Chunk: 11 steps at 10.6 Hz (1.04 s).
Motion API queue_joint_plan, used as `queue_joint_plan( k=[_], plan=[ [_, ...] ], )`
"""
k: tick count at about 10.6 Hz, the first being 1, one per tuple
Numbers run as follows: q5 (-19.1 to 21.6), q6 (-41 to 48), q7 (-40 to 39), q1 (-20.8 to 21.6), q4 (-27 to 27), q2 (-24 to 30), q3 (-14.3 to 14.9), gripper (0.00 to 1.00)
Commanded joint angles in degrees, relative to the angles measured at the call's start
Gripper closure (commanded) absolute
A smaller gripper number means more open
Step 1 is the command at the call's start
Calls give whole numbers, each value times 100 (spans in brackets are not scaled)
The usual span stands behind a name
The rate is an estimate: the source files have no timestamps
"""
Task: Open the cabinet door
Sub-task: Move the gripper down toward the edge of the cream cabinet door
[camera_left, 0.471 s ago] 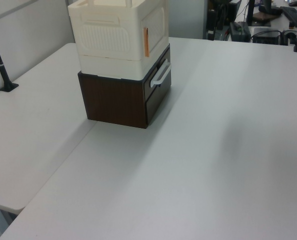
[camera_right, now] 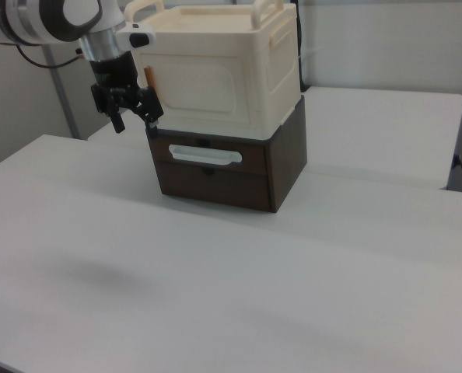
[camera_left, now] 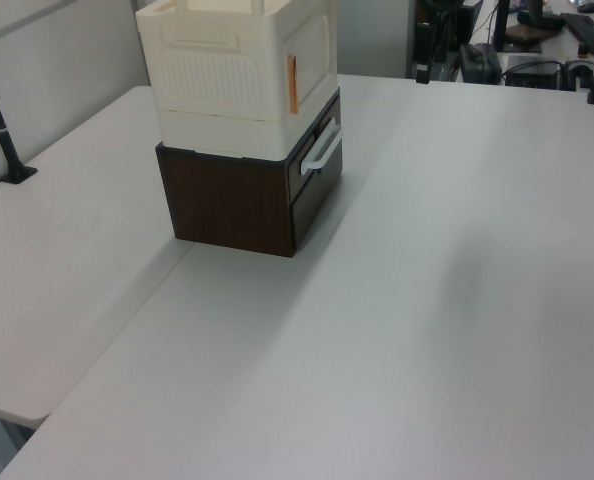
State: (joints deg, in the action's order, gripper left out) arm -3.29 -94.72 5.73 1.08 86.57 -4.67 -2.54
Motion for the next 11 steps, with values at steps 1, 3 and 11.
queue_joint_plan(
  k=[1, 3, 11],
  plan=[
    [3, 24, -45, 129, 114, 98, 34, 0],
    [-14, -55, -124, 111, 79, 63, 43, 0],
    [-40, -2539, -301, 647, -439, -701, 43, 0]
  ],
)
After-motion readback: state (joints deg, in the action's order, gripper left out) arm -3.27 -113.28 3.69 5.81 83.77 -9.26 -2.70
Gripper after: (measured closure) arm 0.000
